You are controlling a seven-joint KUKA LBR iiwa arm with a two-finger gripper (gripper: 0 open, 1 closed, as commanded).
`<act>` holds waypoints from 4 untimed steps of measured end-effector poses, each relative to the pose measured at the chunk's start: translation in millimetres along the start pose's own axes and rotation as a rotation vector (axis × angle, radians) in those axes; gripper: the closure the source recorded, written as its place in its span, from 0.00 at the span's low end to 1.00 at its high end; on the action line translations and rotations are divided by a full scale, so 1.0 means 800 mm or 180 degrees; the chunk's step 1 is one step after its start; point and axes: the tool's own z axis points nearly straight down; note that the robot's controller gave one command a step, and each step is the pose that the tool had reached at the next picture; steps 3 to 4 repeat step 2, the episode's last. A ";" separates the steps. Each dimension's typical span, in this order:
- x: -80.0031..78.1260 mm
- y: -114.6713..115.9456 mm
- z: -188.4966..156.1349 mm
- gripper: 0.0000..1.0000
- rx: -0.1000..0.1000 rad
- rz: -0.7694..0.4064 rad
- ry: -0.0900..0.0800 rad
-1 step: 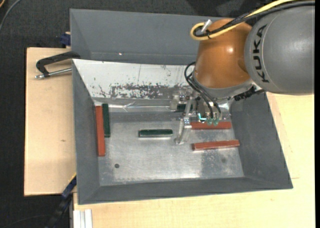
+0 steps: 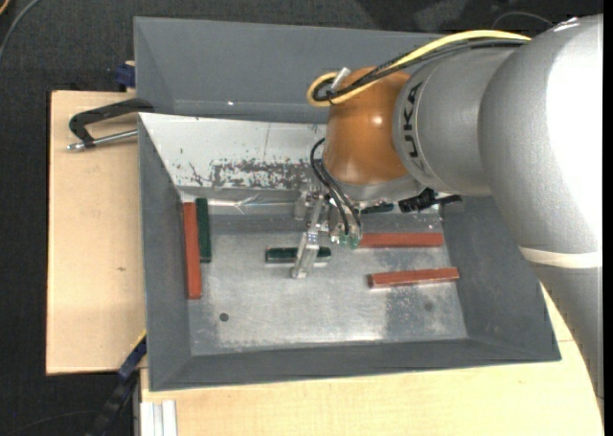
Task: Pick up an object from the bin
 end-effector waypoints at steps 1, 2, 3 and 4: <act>-0.002 -0.001 -0.005 1.00 -0.0003 0.0003 -0.0019; 0.019 0.002 -0.192 1.00 -0.0013 -0.0100 -0.0058; 0.019 0.002 -0.192 1.00 -0.0013 -0.0100 -0.0058; 0.019 0.002 -0.192 1.00 -0.0013 -0.0100 -0.0058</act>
Offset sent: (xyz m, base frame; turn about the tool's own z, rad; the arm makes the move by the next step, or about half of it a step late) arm 0.0000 0.0000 0.0000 0.0000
